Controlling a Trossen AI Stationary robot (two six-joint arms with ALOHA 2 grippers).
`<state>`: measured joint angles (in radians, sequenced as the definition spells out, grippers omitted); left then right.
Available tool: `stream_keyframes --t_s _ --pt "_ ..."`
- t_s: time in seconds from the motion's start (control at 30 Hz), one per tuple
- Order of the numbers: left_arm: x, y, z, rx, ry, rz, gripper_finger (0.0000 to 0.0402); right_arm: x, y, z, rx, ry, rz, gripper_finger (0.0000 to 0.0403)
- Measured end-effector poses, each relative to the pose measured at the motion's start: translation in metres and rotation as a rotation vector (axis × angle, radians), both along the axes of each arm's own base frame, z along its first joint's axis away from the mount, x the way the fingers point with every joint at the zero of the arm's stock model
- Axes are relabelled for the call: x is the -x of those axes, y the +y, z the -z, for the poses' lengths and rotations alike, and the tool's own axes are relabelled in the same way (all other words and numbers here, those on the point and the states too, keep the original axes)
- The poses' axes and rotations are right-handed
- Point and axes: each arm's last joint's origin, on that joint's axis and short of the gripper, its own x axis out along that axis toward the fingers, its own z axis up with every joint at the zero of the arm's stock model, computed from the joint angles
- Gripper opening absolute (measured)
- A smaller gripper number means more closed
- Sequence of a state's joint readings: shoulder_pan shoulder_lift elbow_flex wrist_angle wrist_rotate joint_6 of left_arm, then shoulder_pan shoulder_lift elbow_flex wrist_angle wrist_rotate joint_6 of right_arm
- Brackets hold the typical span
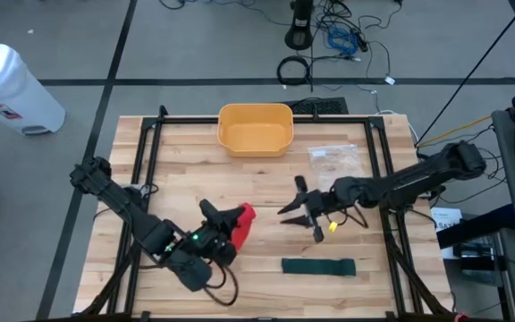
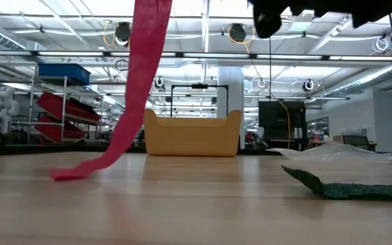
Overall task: Roll bandage
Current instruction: Roll the red bandage
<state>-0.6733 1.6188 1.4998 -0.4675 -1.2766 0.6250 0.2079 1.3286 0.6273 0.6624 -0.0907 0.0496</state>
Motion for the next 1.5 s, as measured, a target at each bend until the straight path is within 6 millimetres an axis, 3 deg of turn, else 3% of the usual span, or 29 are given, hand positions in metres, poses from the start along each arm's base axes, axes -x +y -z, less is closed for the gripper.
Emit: stream_keyframes --t_s 0.2,0.3,0.43,0.57,0.97,1.33,1.5 --pt "0.002 -0.015 -0.014 0.027 -0.083 0.052 0.0024 -0.024 0.013 0.03 0.003 -0.076 -0.066 0.0138" --pt "0.006 -0.021 -0.014 0.03 -0.088 0.076 0.0025 -0.027 0.019 0.034 0.066 -0.153 -0.078 0.0139" --pt "0.011 -0.03 -0.014 0.099 -0.101 0.156 0.0026 -0.022 0.031 0.025 0.284 -0.302 -0.055 0.0139" --pt "0.014 -0.038 -0.013 0.195 -0.108 0.258 0.0026 -0.012 0.04 0.005 0.529 -0.451 0.111 0.0139" --pt "0.014 -0.043 -0.012 0.316 -0.1 0.369 0.0027 -0.031 0.074 -0.045 0.856 -0.523 0.177 0.0139" --pt "0.007 -0.036 -0.012 0.323 -0.104 0.355 0.0029 -0.03 0.085 -0.044 0.936 -0.56 0.172 0.014" --pt "0.003 -0.031 -0.012 0.327 -0.106 0.343 0.0068 -0.038 0.09 -0.038 0.935 -0.577 0.181 0.0161"
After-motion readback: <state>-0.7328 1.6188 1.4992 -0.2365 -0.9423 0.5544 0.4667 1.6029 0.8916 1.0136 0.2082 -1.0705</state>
